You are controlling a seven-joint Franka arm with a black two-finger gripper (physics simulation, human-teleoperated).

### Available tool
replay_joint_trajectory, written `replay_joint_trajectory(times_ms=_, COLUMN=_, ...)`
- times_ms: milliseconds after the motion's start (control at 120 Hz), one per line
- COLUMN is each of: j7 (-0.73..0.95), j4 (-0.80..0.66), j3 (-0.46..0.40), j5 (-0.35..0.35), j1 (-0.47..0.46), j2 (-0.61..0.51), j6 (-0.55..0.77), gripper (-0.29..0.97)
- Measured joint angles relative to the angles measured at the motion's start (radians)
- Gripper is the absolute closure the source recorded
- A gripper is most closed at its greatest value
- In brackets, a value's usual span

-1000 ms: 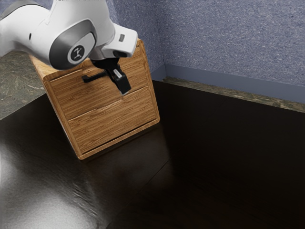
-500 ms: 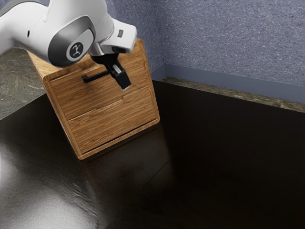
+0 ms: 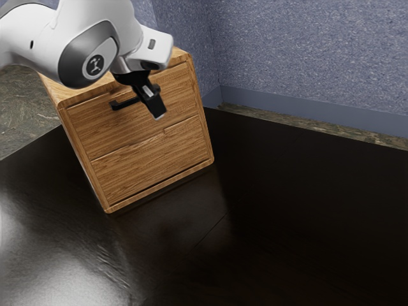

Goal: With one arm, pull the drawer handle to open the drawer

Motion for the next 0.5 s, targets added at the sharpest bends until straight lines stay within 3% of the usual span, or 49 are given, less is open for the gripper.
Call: replay_joint_trajectory(times_ms=500, j7=0.015, j4=0.009, j3=-0.004, j5=0.000, j1=0.027, j2=0.032, j6=0.009, gripper=0.00)
